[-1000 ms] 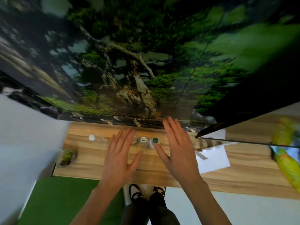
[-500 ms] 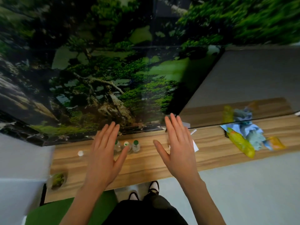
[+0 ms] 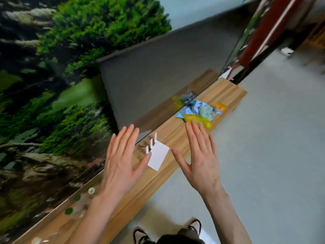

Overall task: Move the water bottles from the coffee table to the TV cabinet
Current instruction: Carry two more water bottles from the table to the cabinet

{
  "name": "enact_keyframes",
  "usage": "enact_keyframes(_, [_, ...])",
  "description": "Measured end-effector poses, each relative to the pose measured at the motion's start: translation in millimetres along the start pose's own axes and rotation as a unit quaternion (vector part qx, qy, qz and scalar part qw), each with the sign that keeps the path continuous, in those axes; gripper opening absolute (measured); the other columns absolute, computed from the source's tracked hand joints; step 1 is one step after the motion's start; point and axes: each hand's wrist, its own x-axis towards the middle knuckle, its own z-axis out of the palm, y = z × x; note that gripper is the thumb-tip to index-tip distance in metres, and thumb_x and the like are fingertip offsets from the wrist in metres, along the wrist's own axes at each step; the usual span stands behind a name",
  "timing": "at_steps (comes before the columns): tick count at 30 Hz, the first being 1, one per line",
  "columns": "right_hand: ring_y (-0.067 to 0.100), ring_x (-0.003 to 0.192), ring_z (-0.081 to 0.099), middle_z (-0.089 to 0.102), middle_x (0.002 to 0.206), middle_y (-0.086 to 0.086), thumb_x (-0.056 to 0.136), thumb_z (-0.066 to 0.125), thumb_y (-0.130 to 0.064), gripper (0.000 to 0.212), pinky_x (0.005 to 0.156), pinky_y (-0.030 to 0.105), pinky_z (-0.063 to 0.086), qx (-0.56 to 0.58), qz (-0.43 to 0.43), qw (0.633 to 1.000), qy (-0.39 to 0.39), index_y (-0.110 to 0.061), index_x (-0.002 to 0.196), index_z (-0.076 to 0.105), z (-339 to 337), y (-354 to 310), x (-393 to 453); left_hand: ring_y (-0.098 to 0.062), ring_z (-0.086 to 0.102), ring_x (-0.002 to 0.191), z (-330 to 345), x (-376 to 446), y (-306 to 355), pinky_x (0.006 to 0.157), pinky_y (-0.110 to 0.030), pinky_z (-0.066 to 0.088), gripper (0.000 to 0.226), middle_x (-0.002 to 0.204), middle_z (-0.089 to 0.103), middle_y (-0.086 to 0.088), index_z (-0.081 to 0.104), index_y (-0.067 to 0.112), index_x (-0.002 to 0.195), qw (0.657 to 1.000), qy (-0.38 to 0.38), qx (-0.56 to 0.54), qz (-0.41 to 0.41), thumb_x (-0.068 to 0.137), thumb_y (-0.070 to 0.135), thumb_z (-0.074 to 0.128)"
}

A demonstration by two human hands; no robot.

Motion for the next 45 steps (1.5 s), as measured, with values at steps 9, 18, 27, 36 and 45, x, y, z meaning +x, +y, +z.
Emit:
enact_keyframes(9, [0.016, 0.159, 0.011, 0.017, 0.171, -0.004, 0.102, 0.036, -0.065, 0.078, 0.127, 0.048, 0.018, -0.064, 0.14, 0.985, 0.081, -0.019, 0.163, 0.021, -85.8, 152.0, -27.6, -0.023, 0.025, 0.158, 71.9, 85.6, 147.4, 0.128, -0.054, 0.02, 0.072, 0.169, 0.032, -0.005, 0.037, 0.01, 0.159, 0.99, -0.002, -0.059, 0.127, 0.101, 0.053, 0.047])
enact_keyframes(18, [0.016, 0.159, 0.011, 0.019, 0.171, -0.001, 0.102, 0.043, -0.062, 0.078, 0.127, 0.049, 0.018, -0.111, 0.233, 0.956, 0.138, -0.018, 0.163, 0.022, -172.4, 311.3, -83.1, -0.028, 0.03, 0.156, 154.2, 128.5, 331.7, 0.129, -0.049, 0.018, 0.072, 0.166, 0.037, -0.01, 0.04, 0.006, 0.156, 0.963, 0.005, -0.117, 0.242, 0.101, 0.051, 0.049])
enact_keyframes(27, [0.015, 0.158, 0.015, 0.024, 0.17, -0.001, 0.1, 0.055, -0.056, 0.079, 0.127, 0.048, 0.019, -0.152, 0.346, 0.903, 0.202, -0.016, 0.161, 0.027, -242.4, 413.8, -169.0, -0.03, 0.033, 0.154, 237.1, 140.4, 487.2, 0.125, -0.056, 0.026, 0.072, 0.164, 0.038, -0.012, 0.041, 0.003, 0.155, 0.909, -0.05, -0.179, 0.373, 0.1, 0.049, 0.052])
enact_keyframes(36, [0.012, 0.158, 0.014, 0.025, 0.169, -0.002, 0.099, 0.057, -0.054, 0.078, 0.127, 0.049, 0.018, -0.191, 0.477, 0.826, 0.232, -0.016, 0.161, 0.028, -269.6, 496.5, -233.6, -0.031, 0.032, 0.155, 337.1, 146.1, 636.7, 0.123, -0.059, 0.026, 0.073, 0.164, 0.038, -0.013, 0.04, 0.003, 0.155, 0.829, -0.138, -0.264, 0.474, 0.101, 0.05, 0.05])
enact_keyframes(45, [0.009, 0.158, 0.007, 0.016, 0.171, -0.007, 0.101, 0.054, -0.054, 0.078, 0.129, 0.042, 0.01, -0.245, 0.594, 0.727, 0.242, -0.021, 0.163, 0.021, -322.6, 597.1, -264.4, -0.027, 0.028, 0.157, 426.3, 161.8, 807.1, 0.127, -0.053, 0.022, 0.075, 0.167, 0.034, -0.009, 0.037, 0.007, 0.158, 0.739, -0.213, -0.311, 0.558, 0.1, 0.054, 0.047])
